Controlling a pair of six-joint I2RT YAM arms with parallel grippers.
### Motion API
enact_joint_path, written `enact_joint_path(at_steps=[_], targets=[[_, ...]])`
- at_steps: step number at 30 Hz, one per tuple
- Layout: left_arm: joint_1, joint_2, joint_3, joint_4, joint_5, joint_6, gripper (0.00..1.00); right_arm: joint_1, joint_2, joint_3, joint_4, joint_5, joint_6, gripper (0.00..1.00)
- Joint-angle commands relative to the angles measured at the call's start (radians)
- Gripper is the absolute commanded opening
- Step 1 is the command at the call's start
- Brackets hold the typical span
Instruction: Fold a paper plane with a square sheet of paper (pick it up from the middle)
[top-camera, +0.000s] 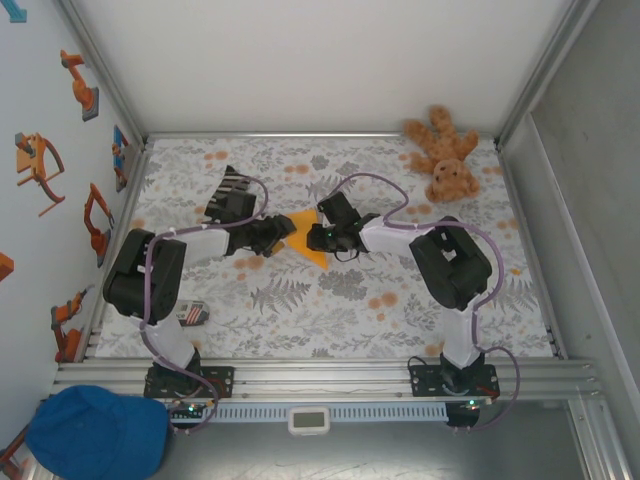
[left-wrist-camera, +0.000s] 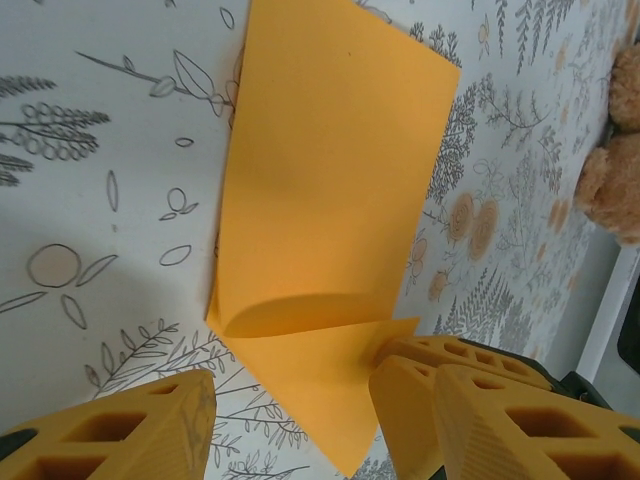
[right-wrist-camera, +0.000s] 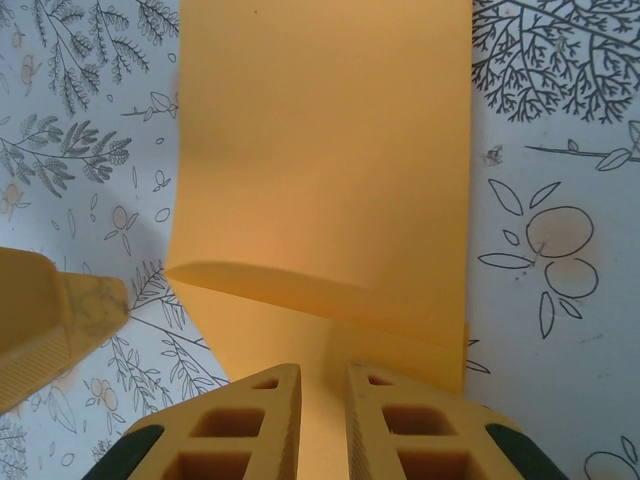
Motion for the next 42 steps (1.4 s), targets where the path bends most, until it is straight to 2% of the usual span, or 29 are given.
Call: enact_joint_path(at_steps=[1, 10, 20, 25, 33, 37, 42], targets=[[-0.005, 0.02, -0.001, 0.026, 0.025, -0.029, 0.59, -0.009, 0.023, 0.015, -0.015, -0.013, 0.024, 0.18], [-0.008, 0.057, 0.012, 0.025, 0.026, -0.053, 0.56, -0.021, 0.038, 0.0, 0.003, -0.041, 0.042, 0.18], [-0.011, 0.079, 0.025, 0.043, 0.039, -0.054, 0.46, -0.026, 0.046, -0.006, 0.007, -0.049, 0.049, 0.18], [-0.01, 0.09, 0.029, 0.067, 0.056, -0.059, 0.37, -0.029, 0.054, -0.005, -0.002, -0.049, 0.05, 0.18], [-0.008, 0.106, 0.041, 0.074, 0.067, -0.056, 0.35, -0.03, 0.058, -0.007, -0.003, -0.052, 0.051, 0.18], [-0.007, 0.111, 0.048, 0.1, 0.089, -0.055, 0.29, -0.032, 0.059, -0.008, -0.002, -0.054, 0.052, 0.18], [-0.008, 0.112, 0.049, 0.121, 0.105, -0.049, 0.27, -0.035, 0.066, -0.005, -0.019, -0.052, 0.05, 0.18]])
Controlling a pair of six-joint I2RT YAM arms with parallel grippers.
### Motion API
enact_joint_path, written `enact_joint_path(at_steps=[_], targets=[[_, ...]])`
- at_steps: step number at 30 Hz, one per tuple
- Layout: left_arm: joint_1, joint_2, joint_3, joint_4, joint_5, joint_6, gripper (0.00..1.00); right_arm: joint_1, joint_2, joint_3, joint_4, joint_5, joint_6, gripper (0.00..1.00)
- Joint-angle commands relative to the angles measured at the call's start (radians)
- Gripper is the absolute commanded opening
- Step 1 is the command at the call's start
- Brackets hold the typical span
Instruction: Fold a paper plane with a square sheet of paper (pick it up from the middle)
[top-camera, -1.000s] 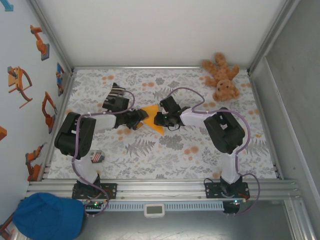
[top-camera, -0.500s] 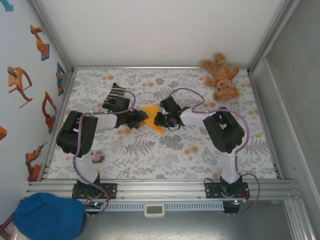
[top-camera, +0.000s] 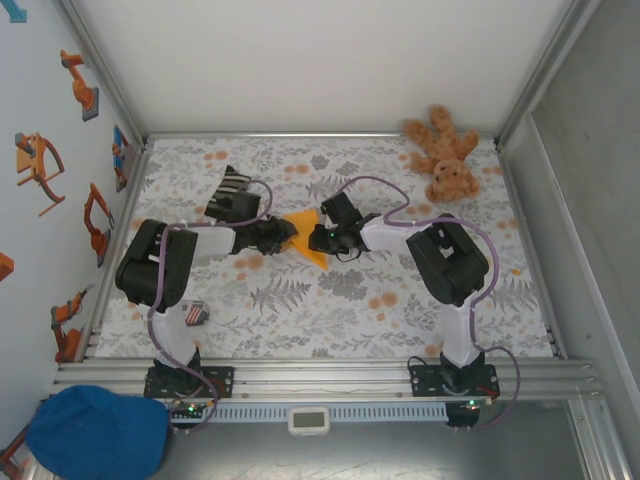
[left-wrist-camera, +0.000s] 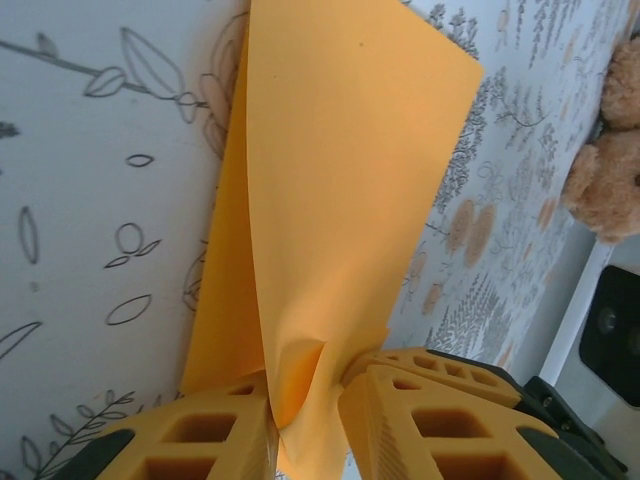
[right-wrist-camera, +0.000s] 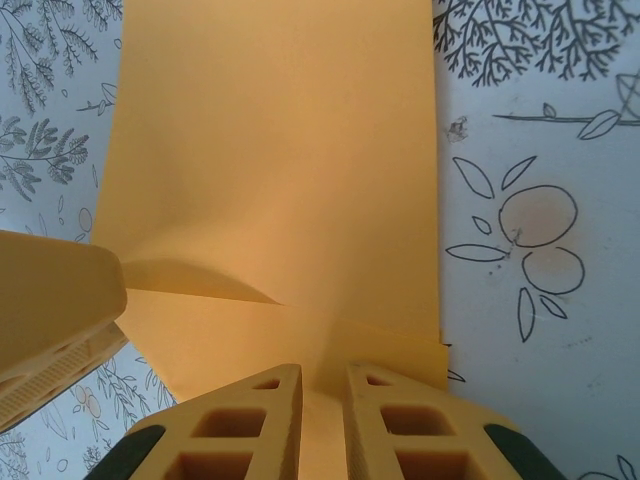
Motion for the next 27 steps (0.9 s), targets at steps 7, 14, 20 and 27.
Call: enact_joint_path(at_steps=[7, 14, 20, 27], targets=[[-0.004, 0.043, 0.038, 0.003, 0.024, 0.007, 0.22, -0.008, 0.028, -0.003, -0.02, -0.005, 0.007, 0.18], [-0.003, 0.039, 0.048, -0.007, 0.022, 0.011, 0.17, -0.014, 0.011, -0.016, 0.02, -0.015, 0.005, 0.18], [0.002, 0.027, 0.048, -0.021, 0.01, 0.015, 0.08, -0.02, -0.053, -0.047, 0.07, -0.001, -0.024, 0.21], [0.015, -0.021, 0.06, -0.092, -0.039, 0.02, 0.04, -0.023, -0.181, -0.105, 0.096, 0.132, -0.198, 0.33]])
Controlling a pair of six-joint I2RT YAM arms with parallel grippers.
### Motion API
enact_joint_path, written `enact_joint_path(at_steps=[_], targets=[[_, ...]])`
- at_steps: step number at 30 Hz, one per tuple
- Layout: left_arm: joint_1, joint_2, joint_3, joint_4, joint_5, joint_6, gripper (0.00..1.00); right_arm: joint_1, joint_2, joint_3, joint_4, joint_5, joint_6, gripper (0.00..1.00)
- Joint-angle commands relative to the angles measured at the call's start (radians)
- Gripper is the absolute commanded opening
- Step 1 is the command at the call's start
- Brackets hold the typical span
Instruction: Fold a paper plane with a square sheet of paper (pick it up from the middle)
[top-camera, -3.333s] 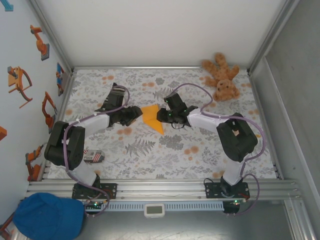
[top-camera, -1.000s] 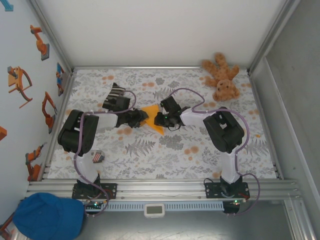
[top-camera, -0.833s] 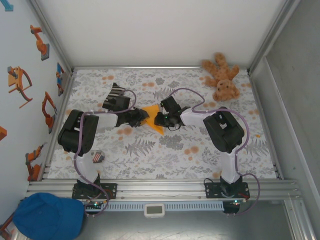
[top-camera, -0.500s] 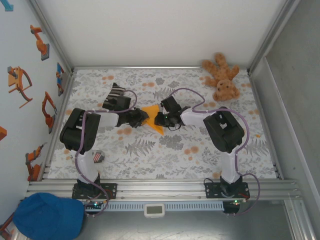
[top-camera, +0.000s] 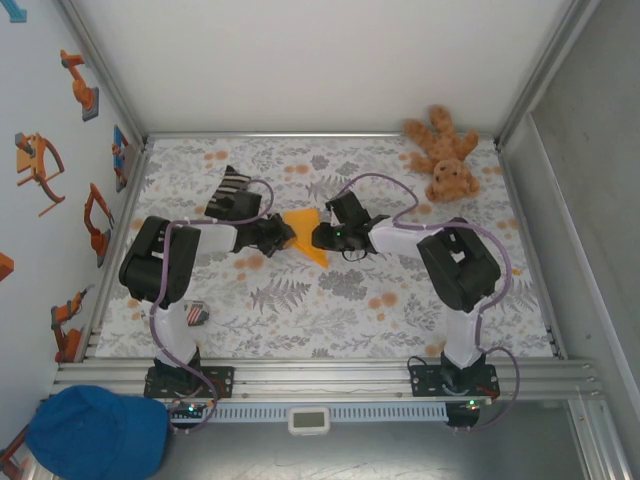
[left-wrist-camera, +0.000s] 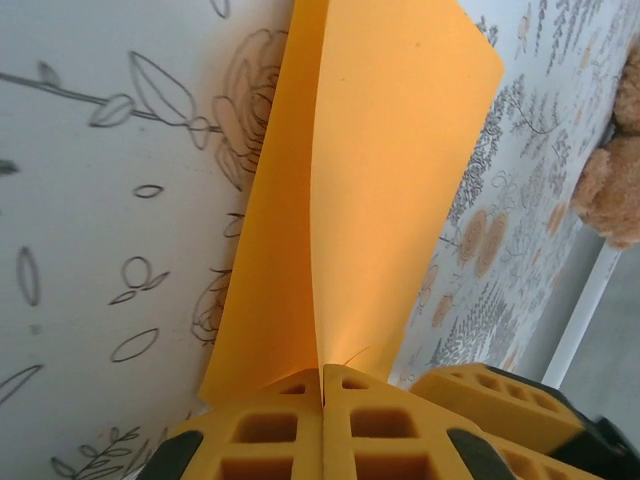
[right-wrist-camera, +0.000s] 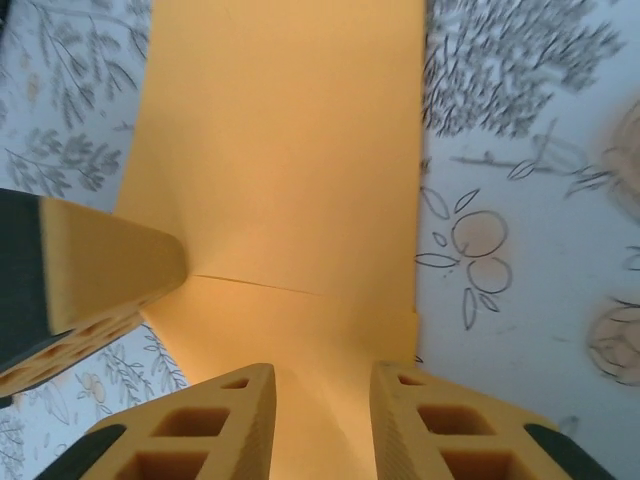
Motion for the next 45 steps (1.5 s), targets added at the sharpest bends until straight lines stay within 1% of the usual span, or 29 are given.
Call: enact_joint_path(at_steps=[1, 6, 9, 14, 22, 35, 36, 41, 45], targets=[[0.01, -0.058, 0.035, -0.08, -0.045, 0.018, 0.04, -0.004, -0.096, -0.033, 0.037, 0.105, -0.145, 0.34], [0.01, -0.099, 0.084, -0.244, -0.14, 0.01, 0.04, 0.036, -0.131, -0.045, 0.013, 0.214, -0.332, 0.35], [0.008, -0.108, 0.093, -0.264, -0.165, -0.02, 0.04, 0.082, -0.123, -0.037, 0.007, 0.246, -0.42, 0.35], [0.003, -0.103, 0.123, -0.311, -0.191, -0.029, 0.04, 0.142, -0.065, 0.002, -0.006, 0.253, -0.492, 0.33], [-0.005, -0.095, 0.156, -0.349, -0.205, -0.03, 0.06, 0.188, 0.011, 0.056, -0.021, 0.279, -0.527, 0.33], [-0.009, -0.092, 0.169, -0.365, -0.206, -0.044, 0.07, 0.195, 0.065, 0.075, -0.006, 0.265, -0.505, 0.33], [-0.009, -0.092, 0.168, -0.364, -0.206, -0.045, 0.07, 0.195, 0.065, 0.074, -0.003, 0.267, -0.504, 0.33], [-0.008, -0.091, 0.166, -0.364, -0.205, -0.048, 0.08, 0.195, 0.066, 0.071, 0.002, 0.279, -0.5, 0.22], [-0.005, -0.096, 0.166, -0.37, -0.206, -0.045, 0.12, 0.194, 0.062, 0.07, -0.001, 0.288, -0.501, 0.18]])
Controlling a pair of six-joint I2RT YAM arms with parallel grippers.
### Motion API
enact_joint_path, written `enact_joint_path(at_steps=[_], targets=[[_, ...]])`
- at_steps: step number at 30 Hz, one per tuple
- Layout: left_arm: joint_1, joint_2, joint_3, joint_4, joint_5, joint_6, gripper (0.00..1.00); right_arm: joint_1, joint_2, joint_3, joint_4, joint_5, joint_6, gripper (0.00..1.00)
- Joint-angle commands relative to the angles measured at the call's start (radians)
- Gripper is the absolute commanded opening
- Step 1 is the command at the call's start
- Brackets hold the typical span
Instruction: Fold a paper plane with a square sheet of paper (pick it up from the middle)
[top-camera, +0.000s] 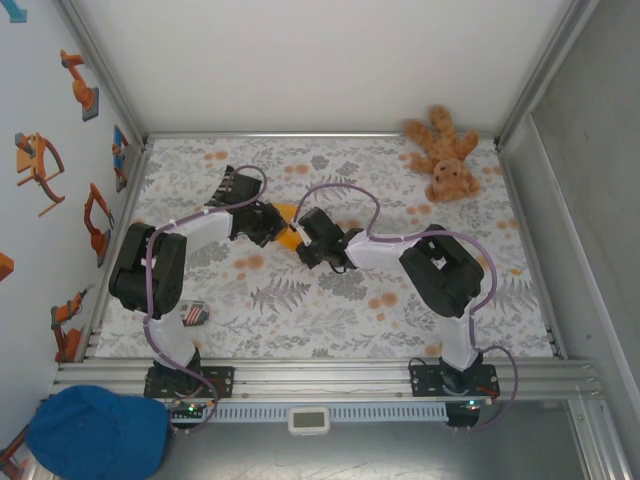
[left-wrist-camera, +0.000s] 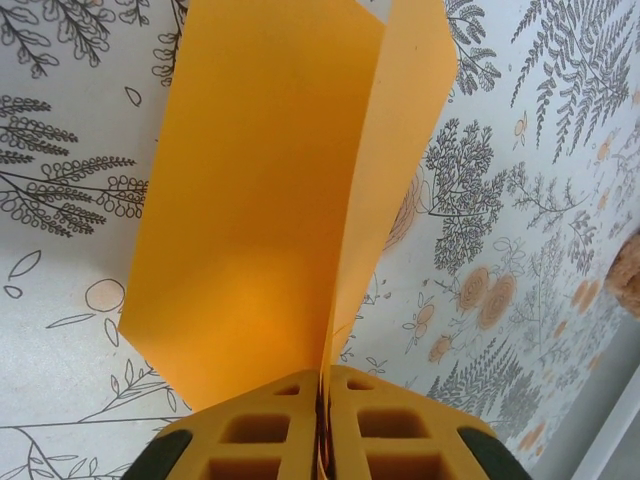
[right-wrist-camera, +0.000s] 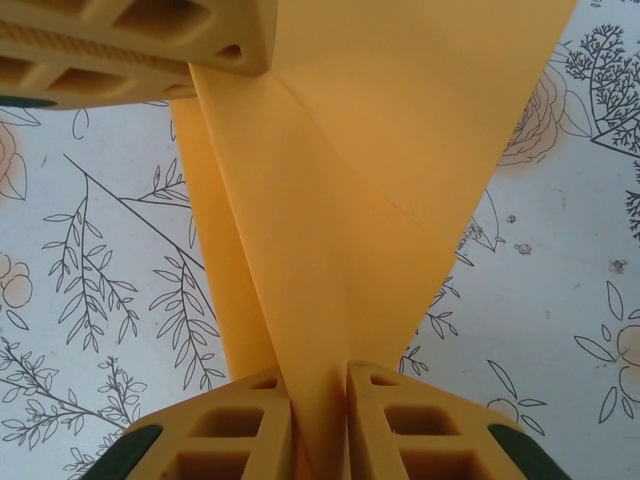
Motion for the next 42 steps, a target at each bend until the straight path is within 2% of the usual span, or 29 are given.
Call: enact_joint_path(at_steps=[1, 3, 9, 13, 15, 17, 23, 28, 42], targets=[[0.003, -0.013, 0.016, -0.03, -0.009, -0.01, 0.14, 0.008, 0.001, 0.016, 0.004, 0.027, -0.006, 0.18], [0.01, -0.021, 0.017, -0.038, -0.009, -0.005, 0.19, 0.006, 0.0, 0.015, 0.004, 0.02, -0.009, 0.17], [0.055, -0.089, 0.011, -0.096, -0.046, 0.039, 0.41, 0.007, 0.002, 0.011, 0.001, 0.004, -0.024, 0.16], [0.107, -0.159, -0.064, -0.083, -0.076, 0.034, 0.43, 0.007, -0.001, 0.005, 0.008, 0.005, -0.051, 0.16], [0.123, -0.181, -0.111, -0.047, -0.07, 0.021, 0.42, 0.007, -0.005, 0.002, 0.008, 0.008, -0.065, 0.15], [0.129, -0.184, -0.147, -0.006, -0.053, -0.002, 0.35, 0.007, -0.005, -0.002, 0.012, 0.008, -0.083, 0.15], [0.124, -0.072, -0.165, 0.186, 0.118, -0.044, 0.18, 0.007, -0.005, -0.009, 0.021, 0.011, -0.133, 0.14], [0.123, 0.009, -0.142, 0.278, 0.177, -0.064, 0.15, 0.005, -0.005, -0.004, 0.019, 0.015, -0.14, 0.14], [0.09, 0.098, -0.108, 0.132, 0.103, -0.033, 0.13, 0.004, 0.01, 0.029, 0.009, -0.005, -0.023, 0.19]])
